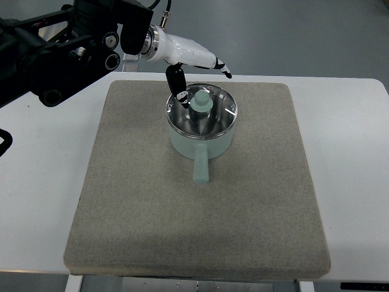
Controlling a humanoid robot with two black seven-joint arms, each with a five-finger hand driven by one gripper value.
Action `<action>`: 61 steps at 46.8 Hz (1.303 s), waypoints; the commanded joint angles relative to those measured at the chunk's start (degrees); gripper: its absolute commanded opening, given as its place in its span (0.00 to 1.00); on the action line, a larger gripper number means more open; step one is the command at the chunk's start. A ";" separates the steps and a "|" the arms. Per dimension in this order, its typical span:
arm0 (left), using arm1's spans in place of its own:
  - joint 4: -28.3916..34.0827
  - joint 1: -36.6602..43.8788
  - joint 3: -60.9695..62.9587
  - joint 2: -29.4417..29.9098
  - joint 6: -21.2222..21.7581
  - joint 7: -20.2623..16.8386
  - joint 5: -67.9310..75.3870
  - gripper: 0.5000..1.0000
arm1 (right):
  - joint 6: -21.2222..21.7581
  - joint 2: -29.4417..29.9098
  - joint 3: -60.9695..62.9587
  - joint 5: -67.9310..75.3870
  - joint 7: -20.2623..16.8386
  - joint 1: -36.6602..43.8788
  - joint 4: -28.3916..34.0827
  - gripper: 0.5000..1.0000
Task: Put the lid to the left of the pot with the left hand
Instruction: 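Lower the left hand over the glass lid's green knob, then close the left hand's fingers around the lid knob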
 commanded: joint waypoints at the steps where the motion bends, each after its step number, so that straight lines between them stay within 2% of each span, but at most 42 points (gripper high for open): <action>1: 0.14 0.10 0.25 -0.12 0.00 0.00 0.76 0.92 | 0.00 0.00 0.00 0.00 0.00 0.00 0.01 0.84; 9: 0.22 0.28 0.68 -0.12 0.00 0.00 1.99 0.87 | 0.00 0.00 0.00 0.00 0.00 0.00 0.01 0.85; 14: 0.22 0.28 1.04 -0.12 0.00 0.00 1.99 0.78 | 0.00 0.00 0.00 0.00 0.00 0.00 0.01 0.84; 16: 0.22 0.28 1.21 -0.12 0.00 0.00 1.99 0.72 | 0.00 0.00 0.00 0.00 0.00 0.00 0.01 0.84; 32: 0.22 0.46 1.83 -0.12 0.00 0.00 1.99 0.63 | 0.00 0.00 0.00 0.00 0.00 0.09 0.01 0.84; 41: 0.49 0.46 1.92 -0.21 0.00 0.00 2.08 0.55 | 0.00 0.00 0.00 0.00 0.00 0.00 0.01 0.84; 49: 0.58 0.46 1.92 -0.21 0.00 0.00 2.08 0.41 | 0.00 0.00 0.00 0.00 0.00 0.00 0.01 0.84; 53: 0.58 0.46 1.92 -0.12 0.00 0.00 1.99 0.40 | 0.00 0.00 0.00 0.00 -0.09 0.09 0.01 0.84; 56: 0.58 0.54 1.92 -0.12 0.00 0.00 2.08 0.35 | 0.00 0.00 0.00 0.00 0.00 0.09 0.01 0.84; 61: 0.58 0.54 1.92 -0.12 0.00 0.00 2.08 0.34 | 0.00 0.00 0.00 0.00 0.00 0.00 0.01 0.84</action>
